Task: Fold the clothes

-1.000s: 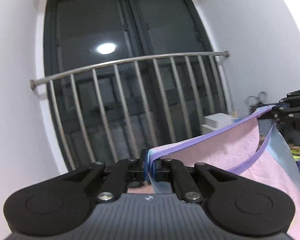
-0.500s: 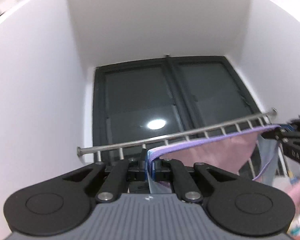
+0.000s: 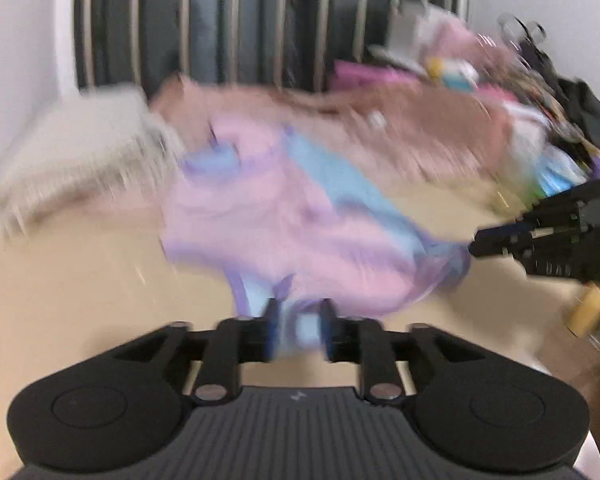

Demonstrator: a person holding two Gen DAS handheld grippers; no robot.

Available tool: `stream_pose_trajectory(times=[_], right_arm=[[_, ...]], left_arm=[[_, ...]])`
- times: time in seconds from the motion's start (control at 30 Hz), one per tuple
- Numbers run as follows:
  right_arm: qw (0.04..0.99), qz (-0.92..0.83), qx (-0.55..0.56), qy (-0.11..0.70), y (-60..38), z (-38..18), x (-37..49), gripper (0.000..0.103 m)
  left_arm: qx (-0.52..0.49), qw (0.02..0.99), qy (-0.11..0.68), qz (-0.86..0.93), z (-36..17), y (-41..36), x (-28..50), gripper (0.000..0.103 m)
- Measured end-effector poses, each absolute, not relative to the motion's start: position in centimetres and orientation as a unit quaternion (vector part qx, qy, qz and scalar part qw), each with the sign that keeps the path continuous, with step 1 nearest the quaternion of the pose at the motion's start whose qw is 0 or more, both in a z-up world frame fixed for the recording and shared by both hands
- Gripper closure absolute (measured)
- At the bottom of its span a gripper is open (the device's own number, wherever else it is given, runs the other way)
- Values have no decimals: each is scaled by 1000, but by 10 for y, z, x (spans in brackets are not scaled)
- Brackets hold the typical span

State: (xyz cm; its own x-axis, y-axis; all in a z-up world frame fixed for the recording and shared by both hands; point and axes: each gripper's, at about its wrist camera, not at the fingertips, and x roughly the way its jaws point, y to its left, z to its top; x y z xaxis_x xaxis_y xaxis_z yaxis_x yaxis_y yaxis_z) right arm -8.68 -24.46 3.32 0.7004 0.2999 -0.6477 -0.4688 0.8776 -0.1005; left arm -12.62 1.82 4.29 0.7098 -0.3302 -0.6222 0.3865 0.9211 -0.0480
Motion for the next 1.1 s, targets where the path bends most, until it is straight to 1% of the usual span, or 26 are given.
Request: stream_pose_trajectory(times=[0.03,0.07,0.1,0.13,0.17,0.2,0.23,0.33,0.37,0.4,0.43,0.47,0.5,0.6,0.7,0.73,0.77,0.8,0.87,0.93,0.97,1.03,1.1], right_arm=[[914,216,-116,322,-253,30,-102,72],[916,221,-102,318,-261,28,-118,54],[919,227,-93,310,-265,31,-129,48],[921,235,-89,298,-266,32,-142,45],[924,237,-88,287,-267,33,-149,45],[926,239,-88,277,-263,35,-147,45],[929,241,-89,268,-258,37,-144,45],[935,240,-85,245,-229,42,-116,47],[938,238,-85,239,-219,42,-107,48],[938,230,-82,246,-208,38,-98,52],[938,222,-79,255,-197,33,-90,62],[938,214,-75,263,-186,29,-81,67],[934,226,-67,267,-178,25,-74,70],[923,239,-56,296,-154,10,-55,71],[923,240,-62,294,-149,4,-54,83],[921,244,-70,295,-150,4,-57,90],[917,254,-69,300,-155,4,-61,93],[913,261,-69,304,-160,4,-64,96],[907,271,-89,309,-177,5,-79,97],[900,278,-118,314,-199,8,-97,97],[896,280,-127,320,-217,10,-103,97],[892,271,-130,337,-257,16,-110,97],[898,238,-111,354,-290,22,-105,91]], left_arm=[[36,920,333,-204,39,24,-135,54],[22,922,328,-206,44,31,-137,45],[8,923,322,-208,49,38,-138,36],[-6,925,317,-210,55,46,-140,31],[-20,926,311,-211,60,53,-142,21],[-28,929,307,-206,65,56,-137,18],[-27,934,303,-189,69,51,-122,18],[-6,945,301,-131,69,37,-70,20],[8,946,303,-111,63,31,-51,26],[15,947,305,-99,60,26,-34,30],[23,948,306,-88,56,22,-18,30],[24,948,308,-76,54,19,-4,30],[12,948,311,-65,54,22,6,29],[-4,947,321,-29,53,29,38,29],[8,943,332,-7,44,29,60,30],[11,942,336,-9,41,29,62,30],[11,939,344,-15,39,28,61,35],[6,933,358,-25,38,28,60,45],[-20,920,389,-52,37,31,50,59],[-33,915,393,-85,41,33,35,58],[-24,919,384,-88,45,33,27,56],[-3,930,361,-69,50,31,24,46],[11,939,340,-45,51,28,32,26]])
